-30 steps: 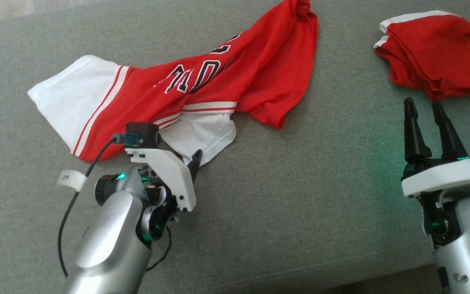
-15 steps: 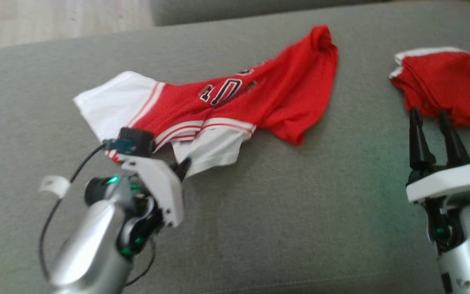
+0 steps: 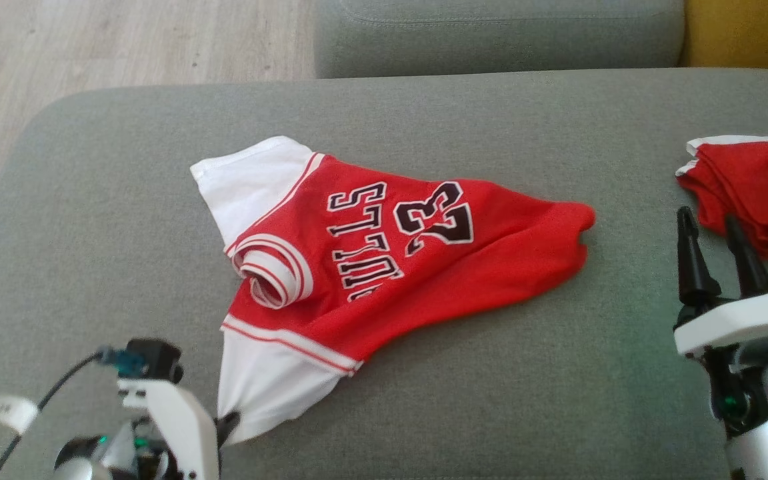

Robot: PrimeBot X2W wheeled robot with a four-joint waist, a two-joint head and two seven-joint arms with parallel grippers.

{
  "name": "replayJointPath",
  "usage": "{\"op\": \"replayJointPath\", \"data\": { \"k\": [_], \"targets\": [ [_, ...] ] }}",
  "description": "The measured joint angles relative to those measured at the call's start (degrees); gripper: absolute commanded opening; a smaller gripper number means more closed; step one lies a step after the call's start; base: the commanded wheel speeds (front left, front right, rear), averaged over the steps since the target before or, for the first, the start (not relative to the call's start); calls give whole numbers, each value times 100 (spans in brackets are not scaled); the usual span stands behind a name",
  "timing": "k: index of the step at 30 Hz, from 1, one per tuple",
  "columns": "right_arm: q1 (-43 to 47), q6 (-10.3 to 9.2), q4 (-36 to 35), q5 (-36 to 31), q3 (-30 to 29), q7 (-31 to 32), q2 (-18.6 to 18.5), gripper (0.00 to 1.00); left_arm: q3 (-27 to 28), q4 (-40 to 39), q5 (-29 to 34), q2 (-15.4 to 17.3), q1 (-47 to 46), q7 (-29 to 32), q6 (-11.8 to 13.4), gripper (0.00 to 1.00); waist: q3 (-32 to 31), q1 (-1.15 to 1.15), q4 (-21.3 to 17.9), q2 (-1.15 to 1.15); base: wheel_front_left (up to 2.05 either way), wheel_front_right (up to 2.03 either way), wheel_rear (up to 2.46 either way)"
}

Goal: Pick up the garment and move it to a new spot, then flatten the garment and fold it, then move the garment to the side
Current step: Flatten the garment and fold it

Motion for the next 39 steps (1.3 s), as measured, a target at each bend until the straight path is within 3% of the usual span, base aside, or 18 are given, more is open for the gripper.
{"op": "replayJointPath", "data": {
  "k": [5, 6, 7, 10, 14, 18, 23, 28, 37, 38, 39],
  "targets": [
    [224, 0, -38, -22, -115, 59, -7, 100, 137, 244, 230, 27, 175, -478, 248, 0, 21, 0, -65, 0, 0, 0, 0],
    [289, 0, -37, -60, -121, 110, -5, 100, 137, 272, 291, 10, 177, -626, 289, 40, 15, 0, -76, 0, 0, 0, 0],
    [348, 0, -42, -78, -120, 119, -4, 100, 154, 278, 335, -29, 177, -815, 292, 100, 12, 0, -88, 0, 0, 0, 0],
    [436, 0, -59, -92, -97, 192, 4, 100, 269, 214, 472, -189, 173, -1470, 308, 100, -4, 0, -115, 0, 0, 0, 0],
    [448, 0, -116, -92, -44, 261, 13, 100, 444, -20, 914, -242, 165, -2337, 571, 100, -44, 0, -101, 0, 0, 0, 0],
    [447, 0, -125, -100, 31, 354, -3, 100, 471, -347, 1258, -392, 113, -3257, 644, 100, -38, 0, 0, 0, 0, 0, 0],
    [176, 0, 324, -101, 570, 879, -275, 100, 378, -344, 1593, -625, -152, -4074, 688, 100, 81, 0, 147, 0, 0, 0, 0],
    [-597, 0, 1269, -69, 880, 1755, -546, 100, 55, -83, 1608, -942, -449, -4284, 577, 100, 230, 0, 413, 0, 0, 0, 0],
    [-1025, 0, 2080, 339, 1206, 2682, -498, 100, 34, 307, 1607, -1025, -554, -4440, 536, 100, 375, 0, 847, 0, 0, 0, 0],
    [-1067, 0, 2100, 402, 1218, 2795, -500, 84, 34, 344, 1607, -1025, -554, -4440, 536, 100, 379, 0, 873, 0, 0, 0, 0],
    [-1104, 0, 2117, 456, 1228, 2864, -500, 51, 34, 372, 1606, -1025, -555, -4441, 536, 100, 380, 0, 888, 0, 0, 0, 0]
  ]
}}
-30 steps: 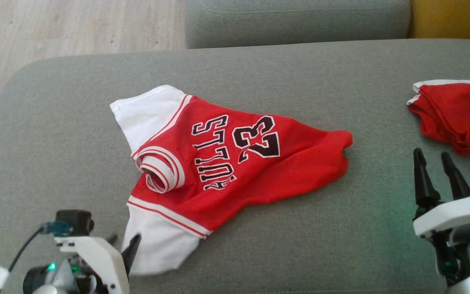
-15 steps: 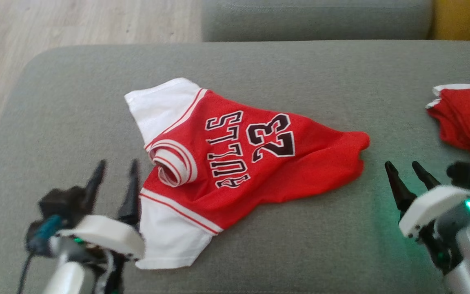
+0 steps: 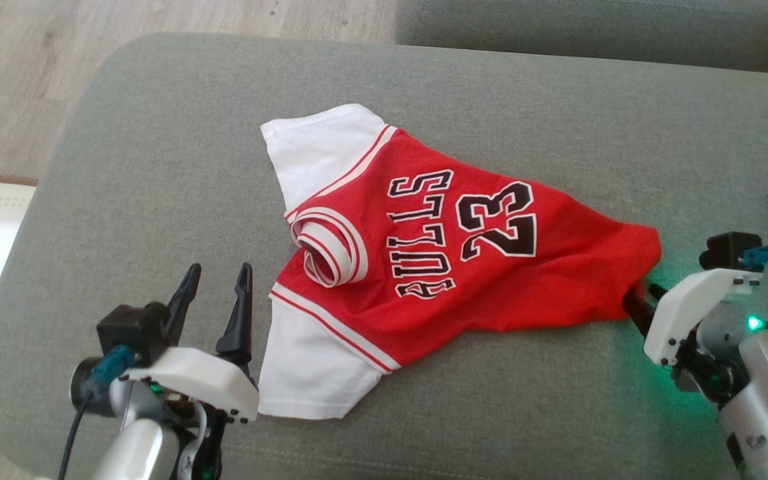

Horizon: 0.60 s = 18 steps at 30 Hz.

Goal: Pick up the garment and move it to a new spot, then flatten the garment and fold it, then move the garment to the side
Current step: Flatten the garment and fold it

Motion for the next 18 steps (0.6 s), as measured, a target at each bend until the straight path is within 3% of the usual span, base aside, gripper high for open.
{"op": "replayJointPath", "data": {
  "k": [1, 2, 10, 18],
  "targets": [
    [-14, 0, 3, 25, 13, 20, 1, 5, -1, 24, 0, -3, 0, 0, 0, 100, -6, 0, 2, 0, 0, 0, 0],
    [-16, 0, 9, 45, 25, 32, 4, 0, 0, 37, -1, -3, 0, -1, 1, 100, -13, 0, -5, 0, 0, 0, 0],
    [-2, 0, -8, 1, 32, -332, 154, 0, 4, 88, -29, -13, 1, -112, 12, 100, -128, 0, -338, 0, 0, 0, 0],
    [275, 0, -1048, -378, -476, 200, -281, 0, 58, 122, -86, -11, 9, -201, 74, 100, -236, 0, -906, 0, 0, 0, 0]
  ]
}}
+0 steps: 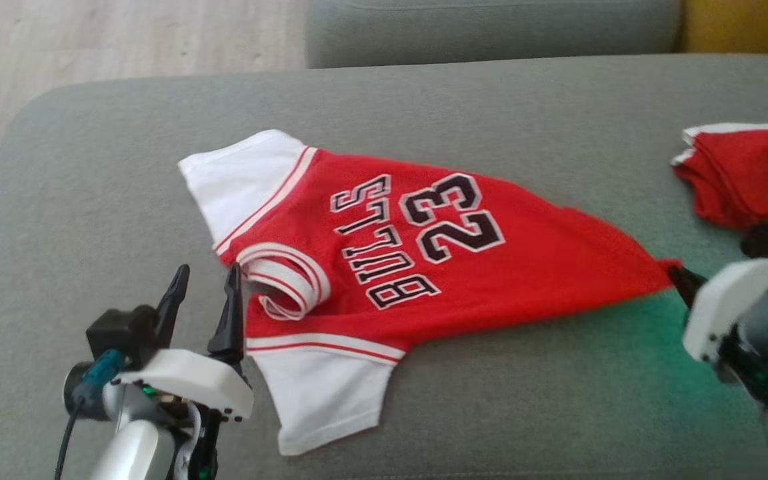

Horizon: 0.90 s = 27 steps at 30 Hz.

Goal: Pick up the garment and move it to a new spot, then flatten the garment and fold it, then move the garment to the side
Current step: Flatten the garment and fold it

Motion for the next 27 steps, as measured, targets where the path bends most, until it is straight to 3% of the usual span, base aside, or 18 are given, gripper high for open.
{"op": "replayJointPath", "data": {
  "k": [6, 7, 8, 9, 11, 15, 18, 23, 27],
  "targets": [
    [1127, 0, -973, -421, -739, 1285, 15, 0, 14, -9, -1, 9, 0, -1, 81, 100, 77, 0, -319, 0, 0, 0, 0],
    [1314, 0, -1132, -494, -867, 1455, 110, 13, 13, -12, -1, 9, -1, -1, 85, 100, 102, 0, -350, 0, 0, 0, 0],
    [1468, 0, -1266, -606, -1009, 1545, 231, 85, 11, -13, -1, 10, -3, -1, 85, 100, 130, 0, -376, 0, 0, 0, 0],
    [1574, 0, -1389, -765, -1137, 1566, 346, 100, 12, -13, -1, 14, -4, 0, 85, 100, 156, 0, -395, 0, 0, 0, 0],
    [1647, 0, -1735, -1068, -1530, 1407, 665, 100, 7, -13, -1, 21, -14, 7, 85, 100, 211, 0, -430, 0, 0, 0, 0],
    [1634, 0, -2131, -1268, -1747, 957, 876, 100, 8, -13, -1, 48, -32, 9, 85, 100, 215, 0, -430, 0, 0, 0, 0],
    [1584, 0, -2630, -1305, -1952, -299, 1117, 100, 12, -42, 0, 127, -57, 10, 87, 100, 183, 0, -403, 0, 0, 0, 0],
    [1490, 0, -2697, -1233, -1913, -1516, 1362, 100, 24, -118, 0, 223, -65, 79, 88, 100, 90, 0, -369, 0, 0, 0, 0],
    [1507, 0, -2524, -1180, -1728, -1974, 1393, 100, 12, -224, 0, 353, -92, 246, 76, 100, 55, 0, -380, 0, 0, 0, 0]
  ]
}}
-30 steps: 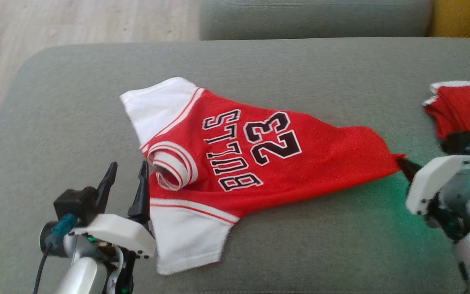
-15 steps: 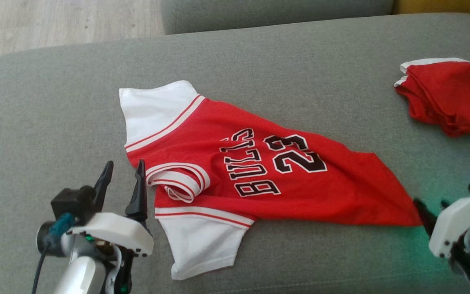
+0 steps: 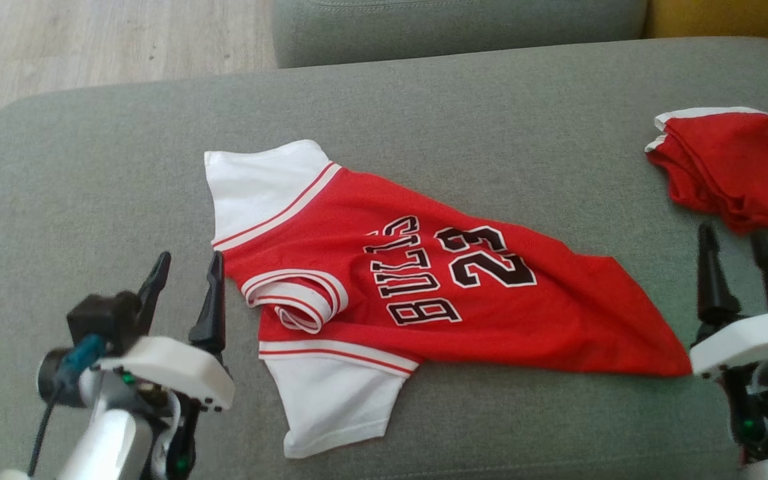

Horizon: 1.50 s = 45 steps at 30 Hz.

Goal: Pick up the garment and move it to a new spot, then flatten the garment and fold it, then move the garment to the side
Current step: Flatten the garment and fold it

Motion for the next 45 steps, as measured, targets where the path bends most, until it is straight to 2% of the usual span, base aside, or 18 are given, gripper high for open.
{"op": "replayJointPath", "data": {
  "k": [2, 4, 7, 10, 13, 18, 19, 26, 30, 34, 35, 36, 37, 45],
  "targets": [
    [1, 0, 102, 30, 83, -104, 9, 100, -26, -26, 3, 87, -98, 164, -87, 100, 9, 0, -13, 0, 0, 0, 0],
    [-1, 0, 156, 62, 105, -188, 4, 100, -115, -18, 0, 210, -343, 441, -324, 100, 51, 0, -20, 0, 0, 0, 0],
    [-20, 0, 231, 102, 145, -243, -19, 100, -330, 266, -288, 326, -1083, 1112, -892, 100, 163, 0, -35, 0, 0, 0, 0],
    [-132, 0, 294, 137, 246, -246, -36, 100, -427, 904, -561, 471, -2056, 1781, -1437, 100, 309, 0, -109, 0, 0, 0, 0],
    [-343, 0, 363, 213, 399, -288, -37, 100, -693, 1590, -901, 543, -2778, 2450, -1718, 100, 438, 0, -251, 0, 0, 0, 0],
    [-535, 0, 497, 287, 485, -348, -64, 100, -1357, 2396, -1296, 566, -3504, 2897, -1771, 100, 712, 0, -527, 0, 0, 0, 0],
    [-535, 0, 497, 287, 485, -348, -64, 100, -1357, 2396, -1296, 566, -3504, 2897, -1771, 100, 712, 0, -527, 0, 0, 0, 0],
    [-892, 0, 667, 434, 745, -494, -78, 100, -2281, 3403, -1555, 706, -4522, 2893, -1772, 100, 1132, 1, -985, 0, 0, 0, 0],
    [-1018, 0, 812, 522, 846, -572, -87, 100, -2638, 3972, -1666, 826, -4773, 2949, -1772, 100, 1315, 1, -1246, 0, 0, 0, 0],
    [-1060, 0, 961, 558, 901, -650, -100, 100, -3022, 4158, -1927, 887, -4909, 3093, -1771, 100, 1425, 0, -1441, 0, 0, 0, 0],
    [-1060, 0, 992, 559, 904, -654, -107, 100, -3108, 4173, -1976, 921, -4986, 3128, -1772, 66, 1442, 0, -1469, 0, 0, 0, 0],
    [-1060, 0, 1016, 571, 907, -668, -111, 100, -3205, 4186, -2033, 942, -5066, 3161, -1771, 66, 1456, 0, -1490, 0, 0, 0, 0],
    [-1061, 0, 1043, 603, 913, -700, -114, 100, -3272, 4192, -2079, 955, -5127, 3166, -1771, 0, 1466, 0, -1502, 0, 0, 0, 0],
    [-1107, 0, 1116, 619, 948, -769, -167, 100, -3501, 4691, -2142, 1025, -5508, 2731, -1815, 0, 1521, 0, -1509, 0, 0, 0, 0]
  ]
}}
